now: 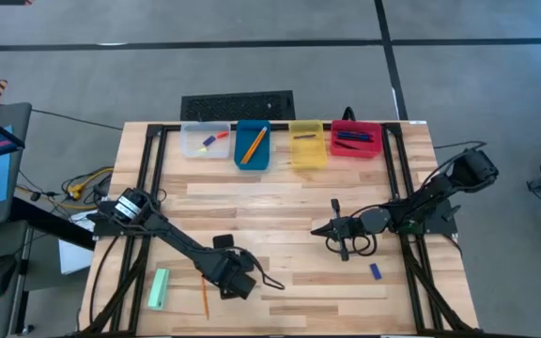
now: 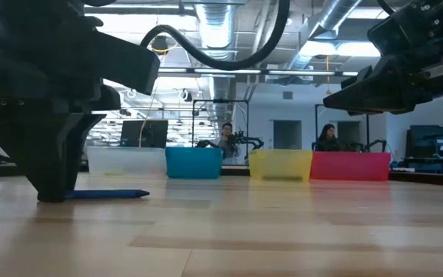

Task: Sort crayons/erasers/pens/pencils in bins
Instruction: Put the blue crayon into the yellow bin

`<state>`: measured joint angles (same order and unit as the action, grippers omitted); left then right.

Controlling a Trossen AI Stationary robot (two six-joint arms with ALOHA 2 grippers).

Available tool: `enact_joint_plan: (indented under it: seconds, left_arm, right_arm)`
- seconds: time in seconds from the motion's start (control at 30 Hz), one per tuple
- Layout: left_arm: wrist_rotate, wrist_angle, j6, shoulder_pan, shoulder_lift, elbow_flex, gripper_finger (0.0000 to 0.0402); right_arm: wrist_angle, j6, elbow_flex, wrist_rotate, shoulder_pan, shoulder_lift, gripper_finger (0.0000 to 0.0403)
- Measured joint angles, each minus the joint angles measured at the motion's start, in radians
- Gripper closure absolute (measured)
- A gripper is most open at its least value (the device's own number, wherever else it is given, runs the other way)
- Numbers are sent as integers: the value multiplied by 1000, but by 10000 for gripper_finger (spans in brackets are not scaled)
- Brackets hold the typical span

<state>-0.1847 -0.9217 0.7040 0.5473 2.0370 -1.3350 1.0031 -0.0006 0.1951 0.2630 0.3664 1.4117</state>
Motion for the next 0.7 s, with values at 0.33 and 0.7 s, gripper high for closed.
enact_joint_plan:
  seconds: [0.33,0.7]
  left_arm:
    - [16,5,14,1,1,0,388]
    - [-90,41,97,38,-52,10,390]
  right_arm:
    - [0,1,0,-1,0,0,401]
    - [-30,5,0,-6,0,0,401]
